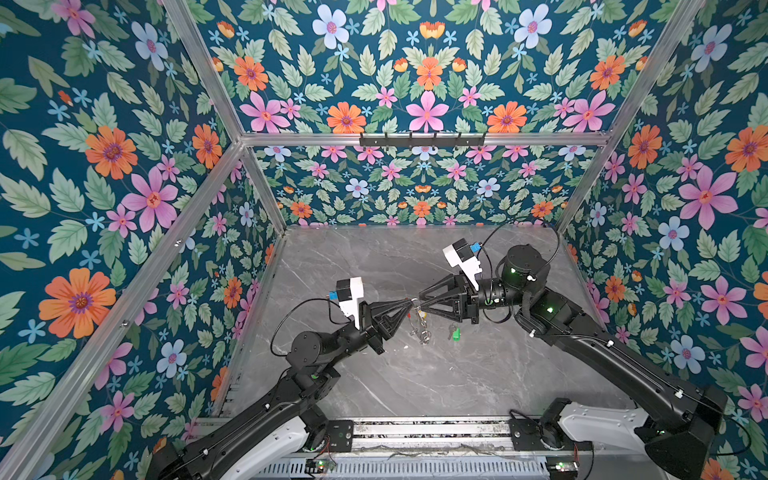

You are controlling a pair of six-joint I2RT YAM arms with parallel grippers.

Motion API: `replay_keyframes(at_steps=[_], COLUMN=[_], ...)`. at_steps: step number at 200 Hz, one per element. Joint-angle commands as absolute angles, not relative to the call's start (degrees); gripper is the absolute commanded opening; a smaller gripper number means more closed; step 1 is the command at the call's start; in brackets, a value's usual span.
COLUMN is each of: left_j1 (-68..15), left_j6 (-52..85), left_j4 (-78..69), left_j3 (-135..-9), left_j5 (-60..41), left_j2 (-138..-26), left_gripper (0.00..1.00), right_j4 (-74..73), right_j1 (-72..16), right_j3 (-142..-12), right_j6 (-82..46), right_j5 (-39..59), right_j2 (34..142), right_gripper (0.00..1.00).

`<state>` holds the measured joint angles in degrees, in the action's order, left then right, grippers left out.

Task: Remove the keys from the keyring

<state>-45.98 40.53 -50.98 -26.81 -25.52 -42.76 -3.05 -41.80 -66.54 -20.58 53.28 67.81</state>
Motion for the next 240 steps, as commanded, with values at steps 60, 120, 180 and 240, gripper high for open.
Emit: replay_keyframes(at_steps=[60, 120, 180, 240], left_j1=[-46.0, -46.0, -46.0, -46.0], left_j6=[40.1, 40.0, 39.6, 39.7], left_j4=[-52.4, -49.3, -46.3, -43.5], left_j3=[-26.9, -27.9, -28.9, -30.1], left_j5=[-25.2, -26.0, -26.0, -25.0], left_j2=[-42.2, -42.6, -42.7, -42.7], left_gripper=[0.00, 0.00, 0.00, 0.14], right_j4=[0.2, -0.5, -0.6, -3.1], right_j1=[-42.9, -42.9, -42.9, -42.9], right_j3=[-66.8, -67.8, -68.6, -66.3], right_j6=[-16.2, -17.1, -17.3, -17.9], right_j5=[49.2, 49.5, 49.9, 47.7], right_j2=[67.0, 67.9, 68.7, 67.3], right_gripper=[0.35, 0.32, 0.17, 0.00])
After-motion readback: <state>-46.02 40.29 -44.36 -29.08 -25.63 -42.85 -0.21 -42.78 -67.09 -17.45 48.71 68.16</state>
